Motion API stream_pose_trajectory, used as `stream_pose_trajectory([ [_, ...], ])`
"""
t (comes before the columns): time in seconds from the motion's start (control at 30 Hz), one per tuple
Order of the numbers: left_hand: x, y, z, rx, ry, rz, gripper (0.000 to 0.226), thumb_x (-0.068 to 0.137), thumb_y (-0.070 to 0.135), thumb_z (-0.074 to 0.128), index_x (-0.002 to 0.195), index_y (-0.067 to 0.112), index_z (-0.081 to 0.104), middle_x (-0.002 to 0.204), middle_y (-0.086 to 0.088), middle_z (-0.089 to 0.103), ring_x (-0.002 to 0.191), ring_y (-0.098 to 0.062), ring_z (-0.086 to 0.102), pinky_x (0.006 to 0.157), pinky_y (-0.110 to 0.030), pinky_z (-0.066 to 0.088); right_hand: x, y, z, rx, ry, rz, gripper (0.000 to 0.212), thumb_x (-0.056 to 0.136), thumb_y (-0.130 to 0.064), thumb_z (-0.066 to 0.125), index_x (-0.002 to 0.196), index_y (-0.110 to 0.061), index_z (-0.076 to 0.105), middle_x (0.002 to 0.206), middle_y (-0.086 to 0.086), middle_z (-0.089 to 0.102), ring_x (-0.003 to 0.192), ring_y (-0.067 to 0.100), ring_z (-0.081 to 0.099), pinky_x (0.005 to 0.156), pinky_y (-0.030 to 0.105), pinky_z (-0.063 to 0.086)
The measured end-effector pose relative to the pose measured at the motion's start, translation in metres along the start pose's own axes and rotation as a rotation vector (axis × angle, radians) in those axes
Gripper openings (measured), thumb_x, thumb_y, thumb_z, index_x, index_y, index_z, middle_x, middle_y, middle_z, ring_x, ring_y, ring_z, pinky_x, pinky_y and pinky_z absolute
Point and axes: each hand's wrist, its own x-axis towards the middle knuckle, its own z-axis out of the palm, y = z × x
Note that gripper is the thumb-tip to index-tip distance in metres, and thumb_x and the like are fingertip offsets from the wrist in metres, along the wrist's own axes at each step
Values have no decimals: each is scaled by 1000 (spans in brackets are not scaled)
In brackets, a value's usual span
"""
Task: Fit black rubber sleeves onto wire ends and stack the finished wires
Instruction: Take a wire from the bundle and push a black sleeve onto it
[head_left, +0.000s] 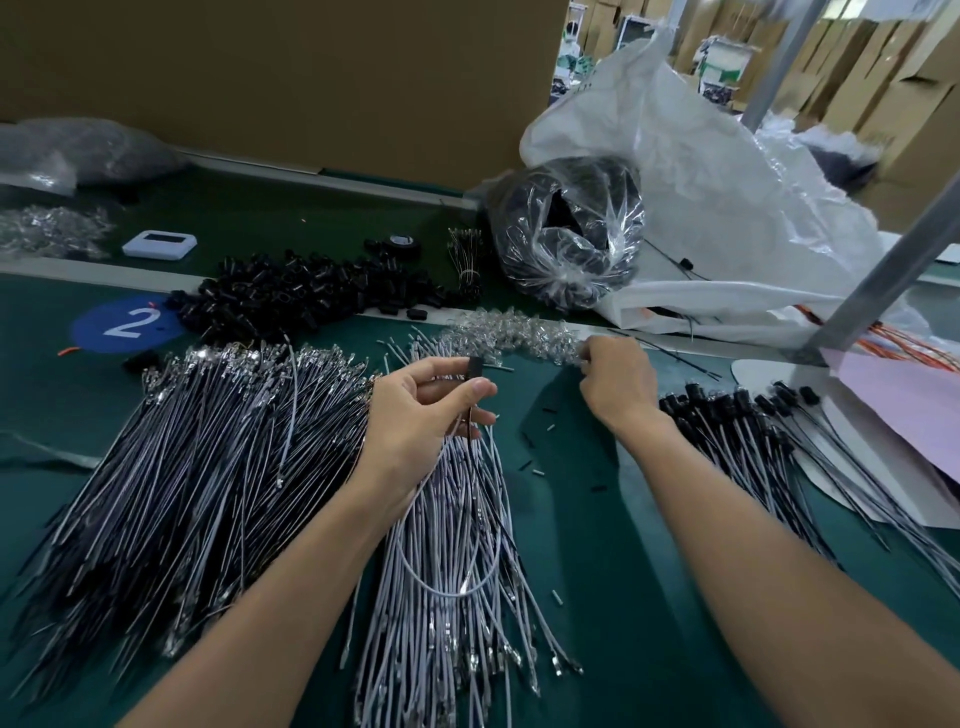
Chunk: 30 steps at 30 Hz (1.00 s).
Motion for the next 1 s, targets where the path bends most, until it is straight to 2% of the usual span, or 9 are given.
stream_pose_trajectory([
  [0.1,0,-1,1,39,-19,24,25,80,3,74,104,5,66,81,-10,76,61,-19,72,55,-25,57,-2,1,-4,141,93,-26,24,89,4,56,110,-3,66,103,17,69,97,33,63,79,39,52],
  [0.17,-1,-2,2,75,-34,49,21,78,2,76,97,9,69,79,-10,76,62,-20,72,55,-23,57,-13,-8,-11,492,112,-52,23,90,4,57,107,-6,69,98,11,72,91,25,67,88,39,54],
  [0.23,0,-4,2,141,-52,91,19,77,0,78,89,13,71,76,-8,76,63,-21,73,56,-24,58,-31,-20,-19,817,80,-120,24,90,4,60,97,-16,72,86,1,73,81,15,70,83,30,57],
  [0.33,0,-6,2,236,-79,155,23,76,-3,78,84,19,73,76,-3,76,66,-21,74,57,-24,59,-61,-29,-28,1044,4,-262,34,87,4,65,89,-29,71,83,-9,74,80,8,70,79,22,56],
  [0.5,0,-8,0,307,-97,214,26,75,-5,78,87,18,74,77,-3,76,66,-20,74,56,-24,58,-71,-35,-33,997,7,-332,28,85,7,67,92,-20,69,88,-5,72,85,9,70,83,23,55],
  [0.7,1,-11,0,411,-107,280,30,74,-7,78,92,17,74,66,3,73,54,-11,68,56,-19,53,-74,-34,-30,910,36,-428,19,85,9,66,96,-6,69,85,-3,70,83,5,68,82,17,53],
  [0.8,1,-11,-1,432,-115,301,33,74,-7,78,91,20,74,61,7,71,52,-8,66,57,-18,52,-73,-34,-30,896,20,-443,18,84,8,68,95,-7,70,84,-7,69,81,2,67,79,13,51],
  [0.87,1,-12,-2,435,-124,302,29,73,-7,79,93,15,75,62,8,71,53,-8,66,57,-17,52,-72,-32,-31,910,-6,-432,20,83,7,69,93,-10,71,83,-7,71,79,2,68,77,15,53],
  [1.0,0,-11,-2,477,-159,313,26,74,-6,79,94,10,76,71,2,74,59,-12,70,61,-18,55,-68,-26,-31,1004,-105,-301,22,81,3,73,94,-14,73,80,-2,75,72,12,72,70,21,56],
])
